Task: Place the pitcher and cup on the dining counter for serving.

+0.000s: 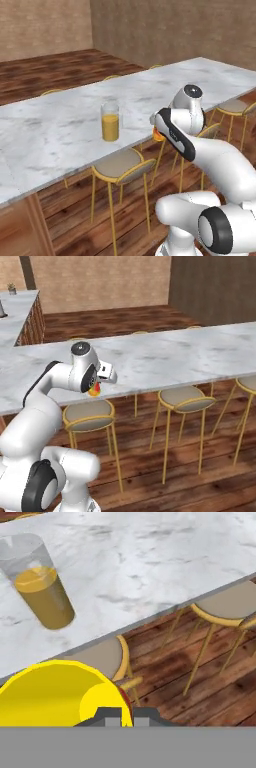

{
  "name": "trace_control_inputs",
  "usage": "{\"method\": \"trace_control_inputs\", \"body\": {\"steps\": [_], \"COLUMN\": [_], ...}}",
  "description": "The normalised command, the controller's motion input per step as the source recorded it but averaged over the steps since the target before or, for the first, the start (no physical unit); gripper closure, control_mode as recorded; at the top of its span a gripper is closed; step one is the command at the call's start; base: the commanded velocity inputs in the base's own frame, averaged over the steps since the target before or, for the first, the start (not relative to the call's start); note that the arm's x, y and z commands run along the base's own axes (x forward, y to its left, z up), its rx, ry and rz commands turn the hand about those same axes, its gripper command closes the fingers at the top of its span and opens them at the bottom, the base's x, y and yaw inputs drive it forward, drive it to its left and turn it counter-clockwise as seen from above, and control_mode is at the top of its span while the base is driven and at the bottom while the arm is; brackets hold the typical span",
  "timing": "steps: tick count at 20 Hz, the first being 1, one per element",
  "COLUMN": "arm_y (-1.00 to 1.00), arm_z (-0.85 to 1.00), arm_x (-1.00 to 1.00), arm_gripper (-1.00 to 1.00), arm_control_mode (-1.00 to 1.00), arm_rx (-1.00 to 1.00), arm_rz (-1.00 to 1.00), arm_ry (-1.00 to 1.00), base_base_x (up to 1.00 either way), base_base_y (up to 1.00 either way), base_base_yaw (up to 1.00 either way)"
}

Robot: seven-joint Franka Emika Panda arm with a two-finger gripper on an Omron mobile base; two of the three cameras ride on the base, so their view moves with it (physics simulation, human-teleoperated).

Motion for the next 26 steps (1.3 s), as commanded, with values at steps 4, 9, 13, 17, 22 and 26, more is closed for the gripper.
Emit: {"method": "trace_control_inputs", "body": {"steps": [4,9,13,17,22,26], "arm_y": [0.0,0.0,0.0,0.0,0.0,0.0], "arm_z": [0.0,0.0,0.0,0.0,0.0,0.0], "arm_x": [0.0,0.0,0.0,0.0,0.0,0.0], "arm_gripper": [1.0,1.0,1.0,1.0,1.0,1.0], "arm_control_mode": [1.0,1.0,1.0,1.0,1.0,1.0], "arm_rx": [0.0,0.0,0.0,0.0,0.0,0.0], "arm_rz": [0.0,0.0,0.0,0.0,0.0,0.0], "arm_ry": [0.0,0.0,0.0,0.0,0.0,0.0], "base_base_x": [0.78,0.6,0.4,0.42,0.44,0.53], "base_base_y": [-0.25,-0.56,-0.59,-0.11,0.0,-0.03], "base_base_yaw": [0.34,0.26,0.2,0.18,0.2,0.23]}}
